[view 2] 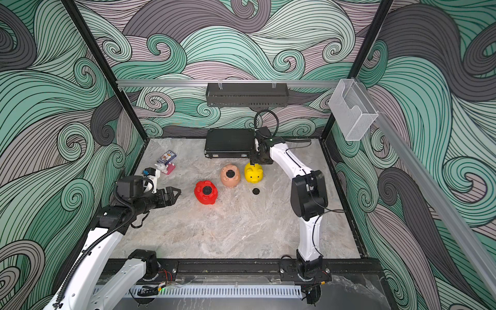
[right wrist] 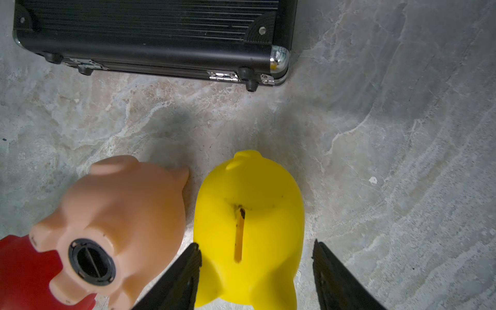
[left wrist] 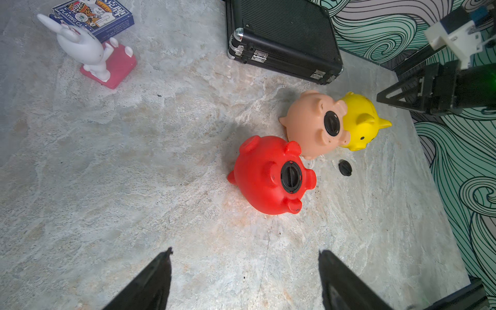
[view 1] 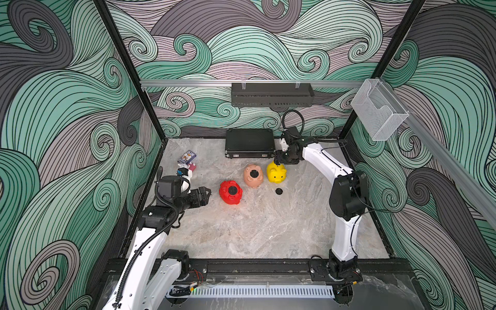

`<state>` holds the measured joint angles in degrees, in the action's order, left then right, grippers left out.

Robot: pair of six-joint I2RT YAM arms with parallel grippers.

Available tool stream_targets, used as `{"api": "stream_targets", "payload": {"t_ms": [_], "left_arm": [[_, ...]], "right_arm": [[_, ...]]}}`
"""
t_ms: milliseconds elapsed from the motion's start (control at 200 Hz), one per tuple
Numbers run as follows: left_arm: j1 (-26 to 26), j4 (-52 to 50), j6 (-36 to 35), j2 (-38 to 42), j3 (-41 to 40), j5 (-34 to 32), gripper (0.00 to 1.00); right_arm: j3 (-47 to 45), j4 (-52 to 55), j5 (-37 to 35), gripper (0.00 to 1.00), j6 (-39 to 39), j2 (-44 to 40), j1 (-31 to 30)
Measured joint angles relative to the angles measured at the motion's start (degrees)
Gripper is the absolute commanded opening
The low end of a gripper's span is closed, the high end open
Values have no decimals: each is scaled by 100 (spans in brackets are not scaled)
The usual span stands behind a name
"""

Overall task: Close piggy banks
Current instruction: Move the piggy bank to the center of the board.

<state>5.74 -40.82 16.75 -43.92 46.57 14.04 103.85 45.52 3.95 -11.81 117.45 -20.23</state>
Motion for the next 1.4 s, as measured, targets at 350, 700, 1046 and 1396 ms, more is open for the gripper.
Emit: {"api": "stream_targets", "payload": {"t_ms": [350,700,1046,1396], "left_arm": [[0,-15,0,-63,0,-26,85],[0,-20,0,-101,0,-33,85],[0,-37,0,-138,0,-33,85],[0,-37,0,-136,0,-17,85]], "right_arm": [[1252,433,79,65,-42,1115,0],[1521,664,85,63,146,1397,-2],[247,568,46,60,275,765,-15],[-1287,376,256,53,-262,-164,-61]]}}
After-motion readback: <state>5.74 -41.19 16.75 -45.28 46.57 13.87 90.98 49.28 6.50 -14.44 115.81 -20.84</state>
